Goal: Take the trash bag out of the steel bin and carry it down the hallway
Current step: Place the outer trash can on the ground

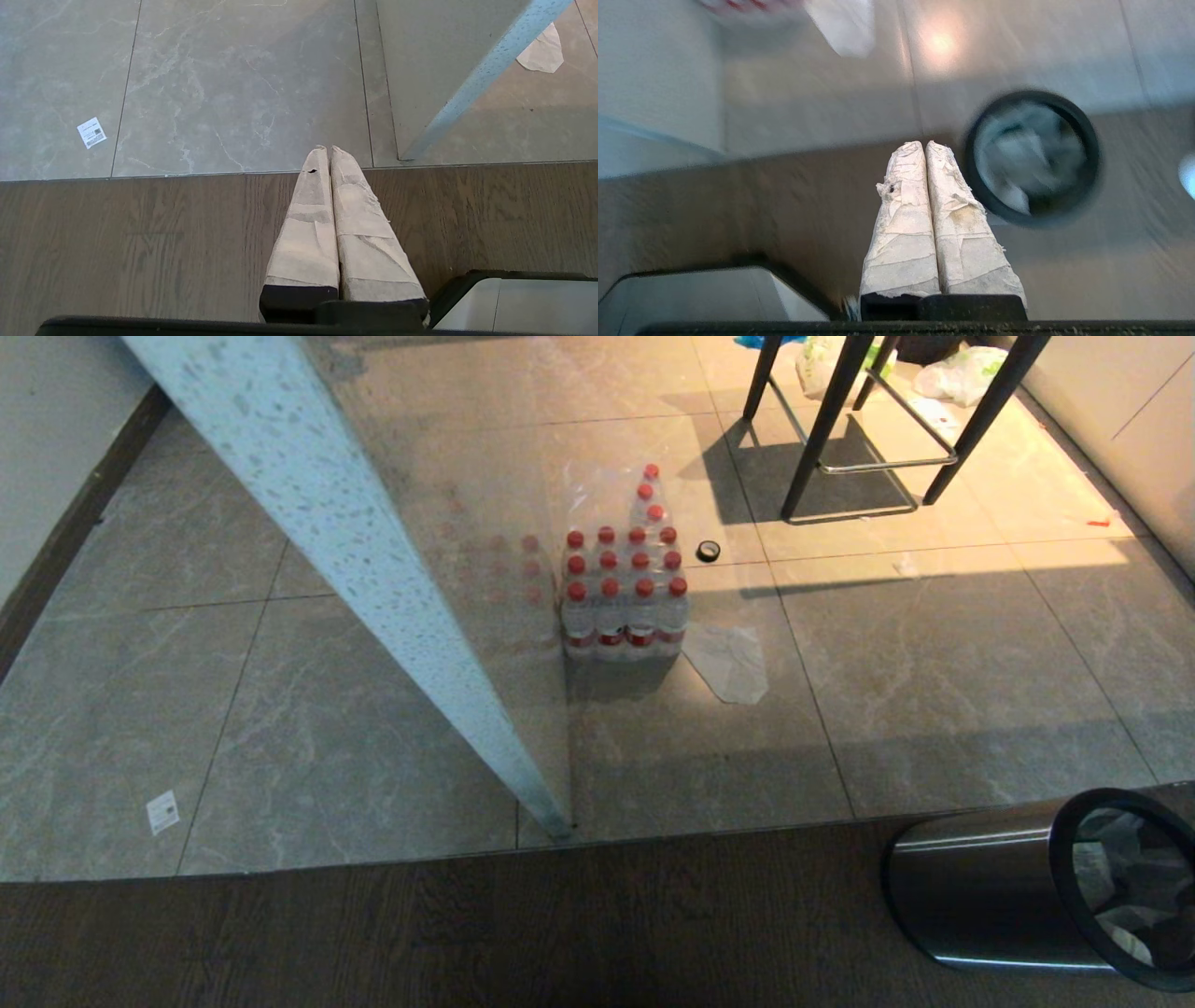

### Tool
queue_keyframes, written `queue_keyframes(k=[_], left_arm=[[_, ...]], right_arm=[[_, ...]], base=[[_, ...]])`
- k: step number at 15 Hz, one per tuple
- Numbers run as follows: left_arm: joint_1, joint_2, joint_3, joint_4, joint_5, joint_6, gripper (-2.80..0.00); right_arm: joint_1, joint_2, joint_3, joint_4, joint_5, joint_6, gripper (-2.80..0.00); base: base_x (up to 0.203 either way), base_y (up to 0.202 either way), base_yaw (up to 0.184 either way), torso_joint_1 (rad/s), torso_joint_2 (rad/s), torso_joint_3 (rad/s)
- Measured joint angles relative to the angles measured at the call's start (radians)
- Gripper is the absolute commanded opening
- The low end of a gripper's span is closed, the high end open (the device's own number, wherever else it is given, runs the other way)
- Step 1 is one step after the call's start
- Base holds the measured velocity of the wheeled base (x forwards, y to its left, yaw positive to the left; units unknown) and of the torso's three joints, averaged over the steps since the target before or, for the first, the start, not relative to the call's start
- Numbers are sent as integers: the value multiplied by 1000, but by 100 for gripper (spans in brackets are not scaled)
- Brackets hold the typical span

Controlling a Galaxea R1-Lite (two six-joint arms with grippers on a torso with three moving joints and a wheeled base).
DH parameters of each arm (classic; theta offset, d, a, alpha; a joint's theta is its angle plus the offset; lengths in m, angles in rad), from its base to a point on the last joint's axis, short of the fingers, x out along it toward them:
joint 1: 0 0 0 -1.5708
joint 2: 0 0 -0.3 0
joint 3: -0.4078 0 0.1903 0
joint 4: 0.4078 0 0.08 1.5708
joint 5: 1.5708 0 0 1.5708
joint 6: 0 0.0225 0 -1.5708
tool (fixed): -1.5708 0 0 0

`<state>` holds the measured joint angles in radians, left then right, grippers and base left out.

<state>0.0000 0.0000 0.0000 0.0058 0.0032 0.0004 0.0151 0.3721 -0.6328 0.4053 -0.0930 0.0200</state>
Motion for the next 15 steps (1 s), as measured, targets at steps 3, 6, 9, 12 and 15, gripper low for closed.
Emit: queue_keyframes(k=[3,6,9,12,15], left_arm=[[0,0,0,0,0,0,-280],[0,0,0,0,0,0,-280],[0,0,0,0,-1,0,-280],[0,0,0,0,0,0,-280],[0,0,0,0,0,0,-280]], right_arm=[[26,250,-183,156,-111,65,-280],[6,466,-239,221,-147,213,-280],[-119,650,-211,211,-89,260,-280],[-274,809,-187,126,40,264,0],[-373,951,-162,12,108,254,0]], base=[[0,0,0,0,0,0],[0,0,0,0,0,0],[0,0,0,0,0,0],[0,0,0,0,0,0],[0,0,0,0,0,0]])
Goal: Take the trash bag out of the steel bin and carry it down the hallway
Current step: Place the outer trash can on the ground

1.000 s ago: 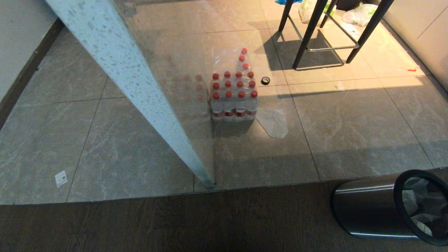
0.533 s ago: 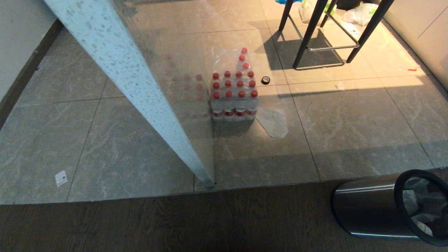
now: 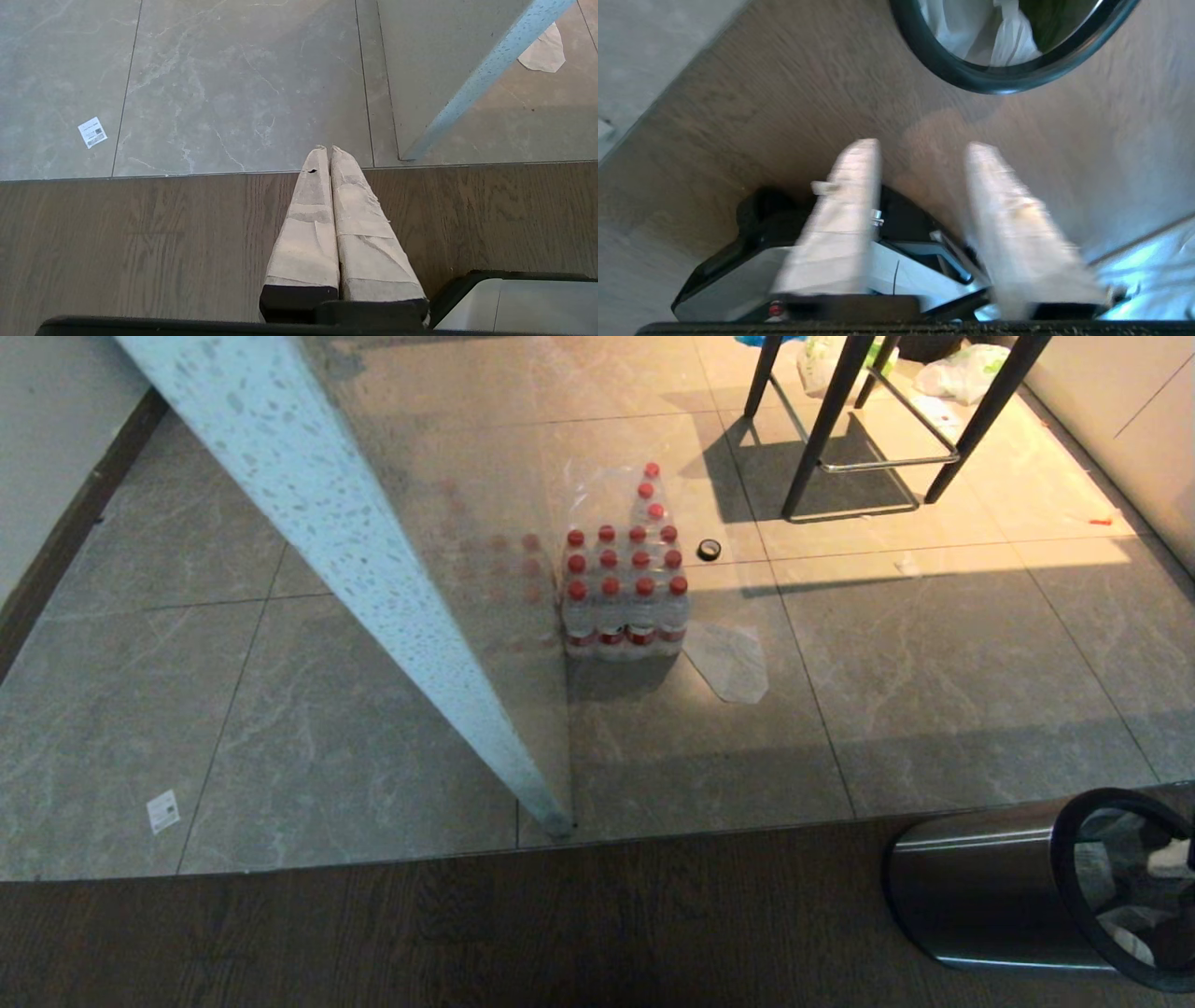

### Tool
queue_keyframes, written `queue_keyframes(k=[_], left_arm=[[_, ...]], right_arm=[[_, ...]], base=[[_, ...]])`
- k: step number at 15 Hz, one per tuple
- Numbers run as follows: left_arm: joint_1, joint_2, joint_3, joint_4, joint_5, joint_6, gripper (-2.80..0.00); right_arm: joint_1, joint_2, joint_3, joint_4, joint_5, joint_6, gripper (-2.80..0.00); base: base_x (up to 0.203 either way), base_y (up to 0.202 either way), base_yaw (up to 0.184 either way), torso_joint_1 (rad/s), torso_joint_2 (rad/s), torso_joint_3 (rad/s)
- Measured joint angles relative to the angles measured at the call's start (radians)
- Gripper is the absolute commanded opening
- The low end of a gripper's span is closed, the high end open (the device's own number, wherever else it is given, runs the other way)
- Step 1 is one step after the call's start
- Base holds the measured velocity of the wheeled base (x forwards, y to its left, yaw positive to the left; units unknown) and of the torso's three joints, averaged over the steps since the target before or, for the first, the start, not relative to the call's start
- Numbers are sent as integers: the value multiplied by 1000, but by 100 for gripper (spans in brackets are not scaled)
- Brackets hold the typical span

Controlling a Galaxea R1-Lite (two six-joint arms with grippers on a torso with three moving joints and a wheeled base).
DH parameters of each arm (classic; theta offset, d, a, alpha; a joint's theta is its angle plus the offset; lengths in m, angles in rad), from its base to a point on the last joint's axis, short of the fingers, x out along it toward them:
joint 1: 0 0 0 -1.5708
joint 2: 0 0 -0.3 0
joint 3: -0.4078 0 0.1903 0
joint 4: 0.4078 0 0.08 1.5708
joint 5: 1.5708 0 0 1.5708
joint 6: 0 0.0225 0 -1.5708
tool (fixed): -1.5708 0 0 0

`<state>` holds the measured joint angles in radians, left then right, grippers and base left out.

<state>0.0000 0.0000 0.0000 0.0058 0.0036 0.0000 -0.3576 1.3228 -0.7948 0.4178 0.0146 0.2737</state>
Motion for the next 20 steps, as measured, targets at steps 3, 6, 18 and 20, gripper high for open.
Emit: queue_keyframes(k=[3,6,18,20], left_arm=[[0,0,0,0,-1,0,-280],[0,0,0,0,0,0,-280],[0,0,0,0,-1,0,-280],[0,0,0,0,0,0,-280]], right_arm=[[-33,140,20,-101,20,-5,0],[-59,287,43,-317,74,-8,0],[-70,641,37,-766,298,-48,-280],[-72,672,23,-799,301,-47,-280]], base=[[0,0,0,0,0,0],[0,0,0,0,0,0],[0,0,0,0,0,0],[0,0,0,0,0,0]])
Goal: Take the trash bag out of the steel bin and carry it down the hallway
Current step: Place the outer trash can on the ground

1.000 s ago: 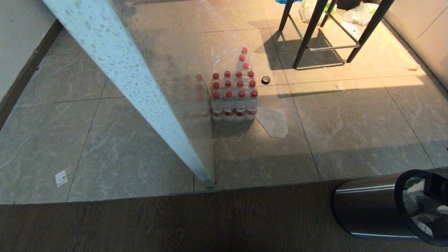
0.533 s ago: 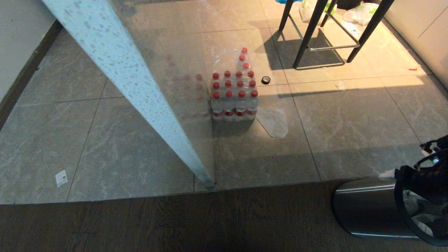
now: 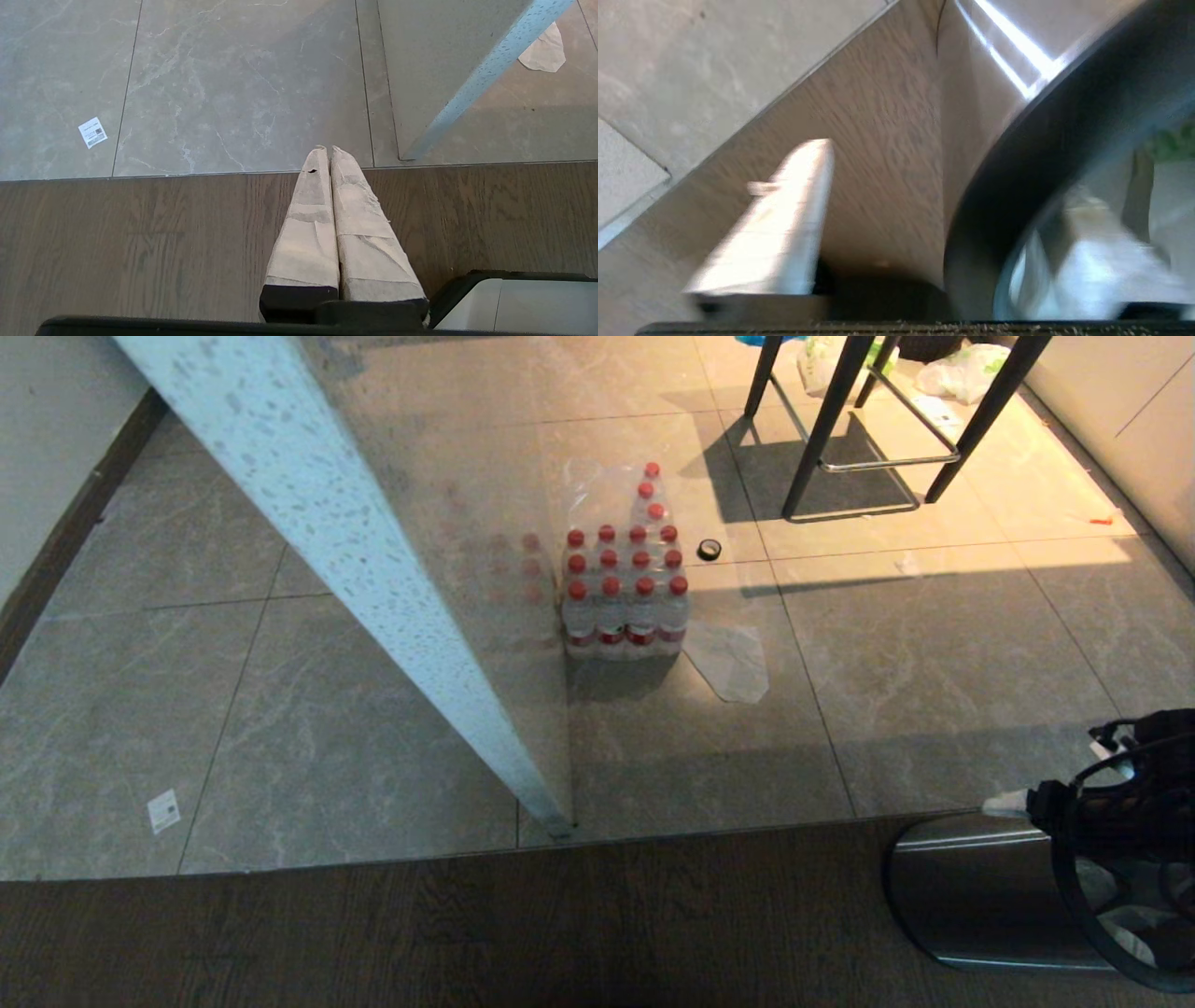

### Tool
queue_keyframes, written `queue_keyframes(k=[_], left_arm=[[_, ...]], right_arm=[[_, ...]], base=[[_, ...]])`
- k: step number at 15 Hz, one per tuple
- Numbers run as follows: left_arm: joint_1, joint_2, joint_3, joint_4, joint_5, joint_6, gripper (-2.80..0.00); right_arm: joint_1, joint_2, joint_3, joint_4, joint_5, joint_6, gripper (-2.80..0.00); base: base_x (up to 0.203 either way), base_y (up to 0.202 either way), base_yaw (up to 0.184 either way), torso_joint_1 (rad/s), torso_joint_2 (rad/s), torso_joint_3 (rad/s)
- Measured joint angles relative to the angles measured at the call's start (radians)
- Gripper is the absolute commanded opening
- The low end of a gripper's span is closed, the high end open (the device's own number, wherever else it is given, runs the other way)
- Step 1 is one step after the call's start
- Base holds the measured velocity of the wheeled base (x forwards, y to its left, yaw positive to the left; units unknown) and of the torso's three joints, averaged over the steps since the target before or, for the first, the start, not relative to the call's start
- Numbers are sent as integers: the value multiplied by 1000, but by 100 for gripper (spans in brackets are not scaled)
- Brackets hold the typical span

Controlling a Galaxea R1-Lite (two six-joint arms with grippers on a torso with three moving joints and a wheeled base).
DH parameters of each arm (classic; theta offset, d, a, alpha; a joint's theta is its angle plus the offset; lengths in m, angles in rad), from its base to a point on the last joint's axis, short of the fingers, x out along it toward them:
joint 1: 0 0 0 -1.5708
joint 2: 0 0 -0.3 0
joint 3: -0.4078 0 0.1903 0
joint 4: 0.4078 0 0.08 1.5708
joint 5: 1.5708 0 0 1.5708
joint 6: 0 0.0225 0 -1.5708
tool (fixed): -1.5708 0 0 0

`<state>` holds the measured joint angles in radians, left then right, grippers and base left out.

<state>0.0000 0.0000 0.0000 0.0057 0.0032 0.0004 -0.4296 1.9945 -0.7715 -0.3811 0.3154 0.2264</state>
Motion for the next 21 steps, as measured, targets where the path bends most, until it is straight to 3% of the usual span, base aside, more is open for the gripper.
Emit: queue_keyframes(k=[6,11,14,18,21], left_arm=[[0,0,0,0,0,0,-280],[0,0,0,0,0,0,-280],[0,0,0,0,0,0,-280],[0,0,0,0,0,0,-280],[0,0,0,0,0,0,-280]], right_arm=[[-22,65,-66,-1,0,-33,-280],[-81,3,-70,34,32,-154,-280],[-187,-39,-124,92,107,-289,-280],[-329,-81,-210,311,169,-564,-280],[-368,-98,-270,326,171,-581,-280]], base=[[0,0,0,0,0,0],[0,0,0,0,0,0],[0,0,0,0,0,0],[0,0,0,0,0,0],[0,0,0,0,0,0]])
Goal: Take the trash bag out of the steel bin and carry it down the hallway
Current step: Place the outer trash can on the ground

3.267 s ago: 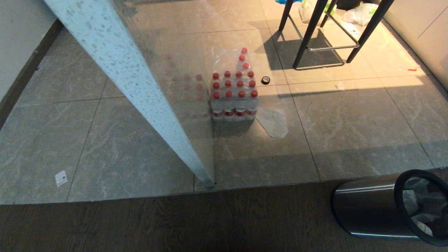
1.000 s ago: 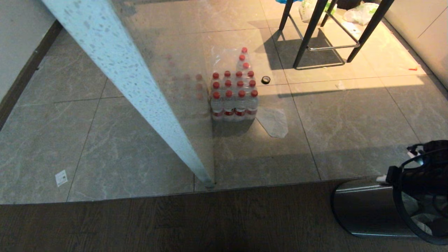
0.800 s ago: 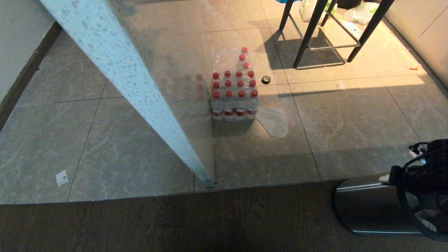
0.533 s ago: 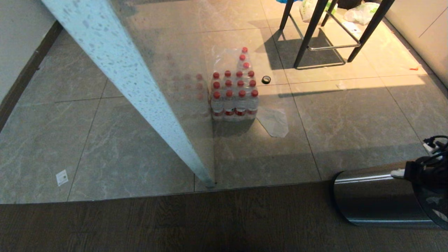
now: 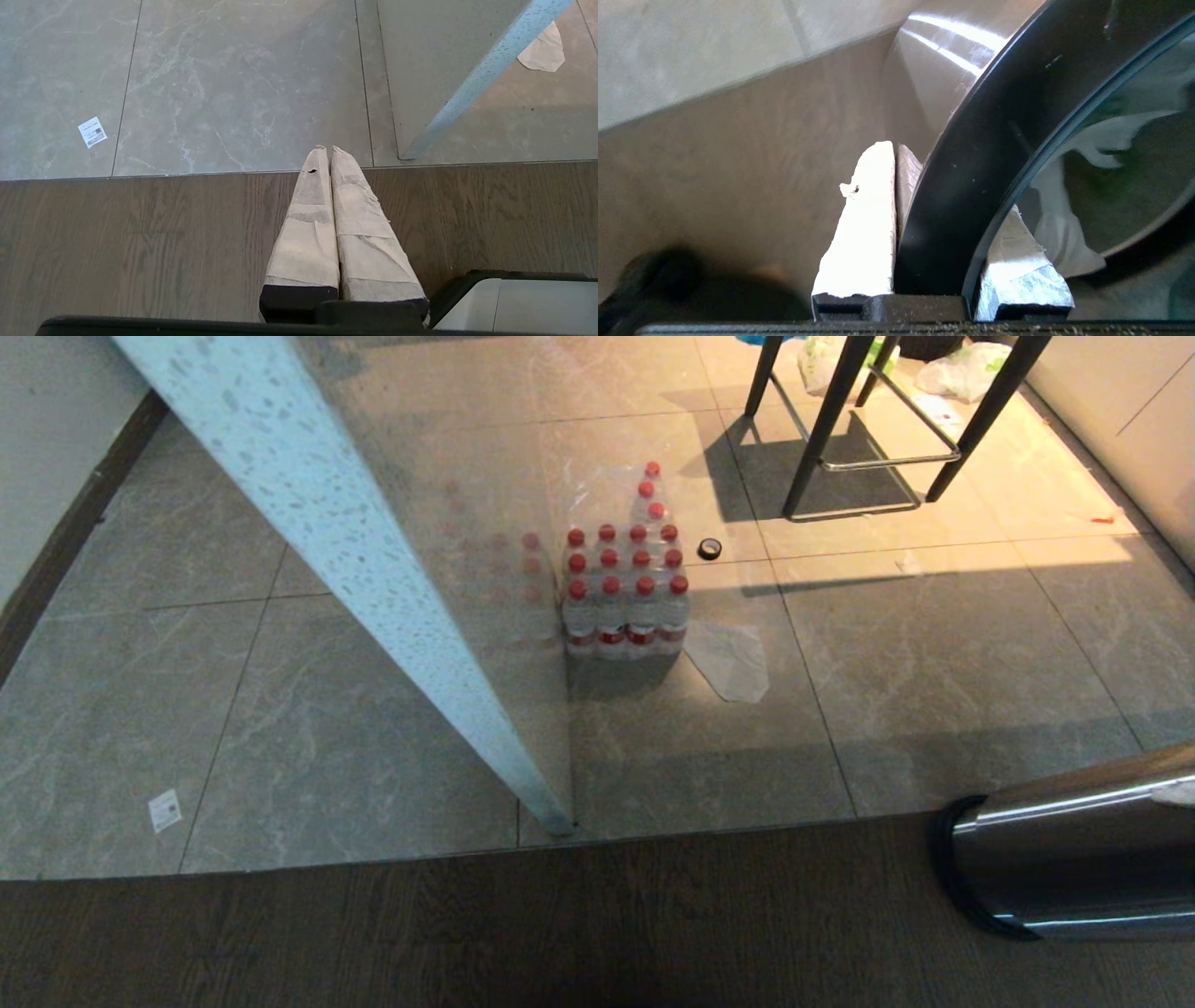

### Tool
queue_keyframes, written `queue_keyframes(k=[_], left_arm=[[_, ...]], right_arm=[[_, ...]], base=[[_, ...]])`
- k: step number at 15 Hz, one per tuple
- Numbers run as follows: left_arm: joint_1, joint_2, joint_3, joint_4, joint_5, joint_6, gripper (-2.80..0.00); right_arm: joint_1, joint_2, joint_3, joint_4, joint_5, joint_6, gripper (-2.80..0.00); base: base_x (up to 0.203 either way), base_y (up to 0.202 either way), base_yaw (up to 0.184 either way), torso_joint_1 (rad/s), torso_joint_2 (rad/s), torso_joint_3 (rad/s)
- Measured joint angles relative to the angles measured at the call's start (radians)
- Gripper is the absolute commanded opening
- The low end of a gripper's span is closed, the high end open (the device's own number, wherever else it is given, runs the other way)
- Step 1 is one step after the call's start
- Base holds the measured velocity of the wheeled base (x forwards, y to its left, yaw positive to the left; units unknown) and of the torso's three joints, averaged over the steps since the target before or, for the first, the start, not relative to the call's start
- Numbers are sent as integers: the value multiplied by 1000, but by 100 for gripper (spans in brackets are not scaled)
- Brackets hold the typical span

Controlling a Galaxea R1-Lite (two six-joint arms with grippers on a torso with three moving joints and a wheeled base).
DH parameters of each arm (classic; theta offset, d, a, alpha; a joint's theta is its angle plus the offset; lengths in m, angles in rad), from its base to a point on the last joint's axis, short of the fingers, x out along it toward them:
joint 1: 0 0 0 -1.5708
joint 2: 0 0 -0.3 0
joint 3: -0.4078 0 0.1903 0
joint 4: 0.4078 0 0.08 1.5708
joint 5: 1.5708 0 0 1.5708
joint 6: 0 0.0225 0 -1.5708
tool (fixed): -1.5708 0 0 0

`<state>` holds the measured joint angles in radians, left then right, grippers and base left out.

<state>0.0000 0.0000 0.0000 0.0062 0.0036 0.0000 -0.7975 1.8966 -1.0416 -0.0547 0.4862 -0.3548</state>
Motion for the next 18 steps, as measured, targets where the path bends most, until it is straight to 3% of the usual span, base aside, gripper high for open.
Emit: queue_keyframes(k=[3,8,13,16,18], left_arm=[[0,0,0,0,-1,0,-280],[0,0,0,0,0,0,-280],[0,0,0,0,0,0,-280],[0,0,0,0,0,0,-280],[0,0,0,0,-1,0,-280]], right_arm=[[-18,-52,-41,48,15,-24,-280],[-73,-219,-69,275,100,-203,-280],[-100,-397,-116,456,132,-255,-280],[-124,-478,-157,577,162,-394,-280],[-146,-519,-195,654,209,-438,-280]], base=[[0,0,0,0,0,0],[0,0,0,0,0,0],[0,0,0,0,0,0],[0,0,0,0,0,0],[0,0,0,0,0,0]])
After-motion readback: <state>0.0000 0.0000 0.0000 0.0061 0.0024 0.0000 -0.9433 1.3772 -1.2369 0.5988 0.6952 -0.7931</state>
